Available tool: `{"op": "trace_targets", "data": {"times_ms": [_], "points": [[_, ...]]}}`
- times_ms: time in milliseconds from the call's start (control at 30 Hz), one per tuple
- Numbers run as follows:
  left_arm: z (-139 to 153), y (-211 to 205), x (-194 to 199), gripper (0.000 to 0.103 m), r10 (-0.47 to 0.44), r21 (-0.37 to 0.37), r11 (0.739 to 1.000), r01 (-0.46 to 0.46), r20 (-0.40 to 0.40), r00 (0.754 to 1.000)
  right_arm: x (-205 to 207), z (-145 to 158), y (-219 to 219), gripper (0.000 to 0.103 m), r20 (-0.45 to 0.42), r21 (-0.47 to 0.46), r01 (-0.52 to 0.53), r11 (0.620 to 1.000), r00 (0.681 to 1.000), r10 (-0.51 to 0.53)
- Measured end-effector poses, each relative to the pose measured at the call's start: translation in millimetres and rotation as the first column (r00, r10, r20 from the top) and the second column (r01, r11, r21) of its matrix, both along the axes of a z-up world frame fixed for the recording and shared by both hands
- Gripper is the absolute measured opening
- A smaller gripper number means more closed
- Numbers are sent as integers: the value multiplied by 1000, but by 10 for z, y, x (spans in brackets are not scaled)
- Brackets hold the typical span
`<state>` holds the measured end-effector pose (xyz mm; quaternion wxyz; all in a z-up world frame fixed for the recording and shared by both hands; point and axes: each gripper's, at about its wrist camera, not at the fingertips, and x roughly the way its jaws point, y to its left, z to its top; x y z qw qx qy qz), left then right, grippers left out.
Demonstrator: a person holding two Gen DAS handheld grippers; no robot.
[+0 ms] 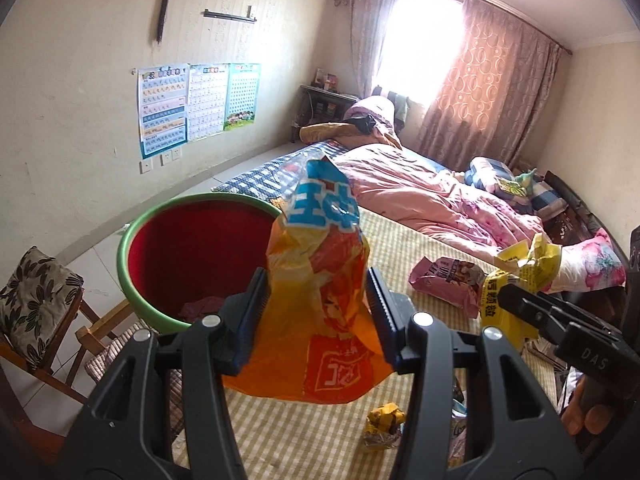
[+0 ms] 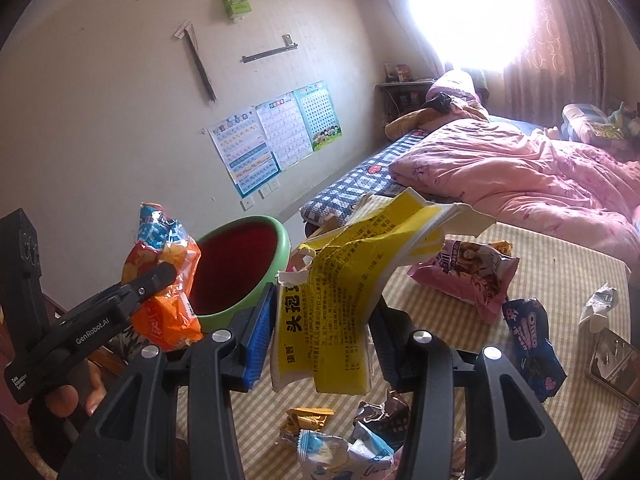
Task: Collect trash
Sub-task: 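Carry the chip bag and yellow wrapper over the tub and release both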
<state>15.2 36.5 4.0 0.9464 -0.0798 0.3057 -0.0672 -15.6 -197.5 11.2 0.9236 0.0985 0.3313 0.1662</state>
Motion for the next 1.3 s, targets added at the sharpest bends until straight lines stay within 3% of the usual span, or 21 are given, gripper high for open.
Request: {"op": "trace_targets", "data": {"times_ms": [800, 1300], "points": [[-2, 87, -114, 48, 68, 3, 998, -68, -13, 998, 123, -103, 208, 44, -9, 2, -42, 999, 999, 42], [-166, 455, 80, 48, 84, -8, 996, -85, -68, 994, 348, -220, 564, 44, -50, 14, -57, 998, 997, 57]]}}
